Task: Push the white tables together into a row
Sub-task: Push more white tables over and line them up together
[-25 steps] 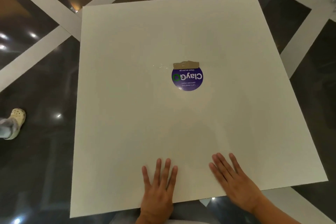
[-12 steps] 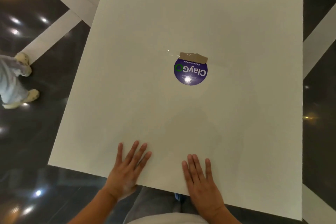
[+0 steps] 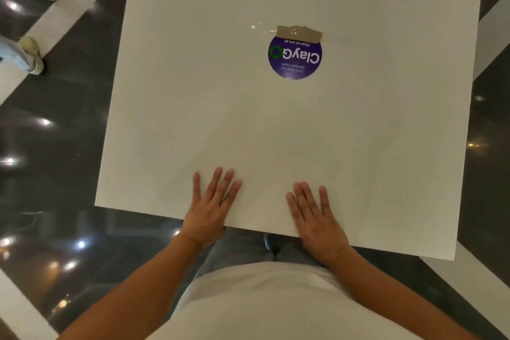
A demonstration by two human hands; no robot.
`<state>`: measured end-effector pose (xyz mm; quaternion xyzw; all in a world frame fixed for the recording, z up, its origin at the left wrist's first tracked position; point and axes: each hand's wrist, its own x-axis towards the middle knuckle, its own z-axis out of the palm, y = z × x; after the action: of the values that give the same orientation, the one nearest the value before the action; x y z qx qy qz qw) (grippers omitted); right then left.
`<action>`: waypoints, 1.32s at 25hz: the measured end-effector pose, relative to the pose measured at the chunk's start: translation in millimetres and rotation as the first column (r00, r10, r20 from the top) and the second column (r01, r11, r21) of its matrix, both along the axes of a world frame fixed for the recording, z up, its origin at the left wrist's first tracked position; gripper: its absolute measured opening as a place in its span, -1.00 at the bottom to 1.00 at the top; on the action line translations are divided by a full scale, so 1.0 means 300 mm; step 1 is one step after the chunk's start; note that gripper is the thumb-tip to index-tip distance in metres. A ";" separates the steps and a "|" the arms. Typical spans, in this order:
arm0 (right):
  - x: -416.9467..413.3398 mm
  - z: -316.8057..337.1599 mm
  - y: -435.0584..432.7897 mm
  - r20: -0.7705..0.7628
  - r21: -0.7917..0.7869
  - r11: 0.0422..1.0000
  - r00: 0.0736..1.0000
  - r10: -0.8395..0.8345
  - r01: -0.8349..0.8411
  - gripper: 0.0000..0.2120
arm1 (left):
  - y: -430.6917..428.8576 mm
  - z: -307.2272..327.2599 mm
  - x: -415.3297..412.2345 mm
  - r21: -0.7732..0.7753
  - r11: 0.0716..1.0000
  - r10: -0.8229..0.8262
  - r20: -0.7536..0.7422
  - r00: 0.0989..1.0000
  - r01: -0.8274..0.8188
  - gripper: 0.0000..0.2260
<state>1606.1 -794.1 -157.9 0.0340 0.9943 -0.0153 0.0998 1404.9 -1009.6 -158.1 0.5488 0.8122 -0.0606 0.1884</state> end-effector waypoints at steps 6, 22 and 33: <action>0.037 0.003 0.053 0.024 0.016 0.999 0.999 0.049 -0.049 -0.06 | 0.036 0.021 0.059 -0.011 1.000 0.018 -0.028 0.999 -0.019 0.10; 0.148 -0.040 0.073 -0.026 0.053 0.999 1.000 0.015 -0.014 -0.31 | 0.057 -0.004 0.178 0.079 0.997 -0.008 -0.051 0.999 0.012 -0.09; 0.076 0.021 0.005 0.132 -0.071 0.994 0.988 -0.074 0.084 0.02 | 0.045 0.030 0.159 -0.087 0.996 0.014 -0.053 0.999 -0.018 0.07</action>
<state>1629.1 -792.6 -151.5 0.0705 0.9823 -0.0550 0.1646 1452.7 -996.3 -149.1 0.5318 0.8178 -0.1087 0.1914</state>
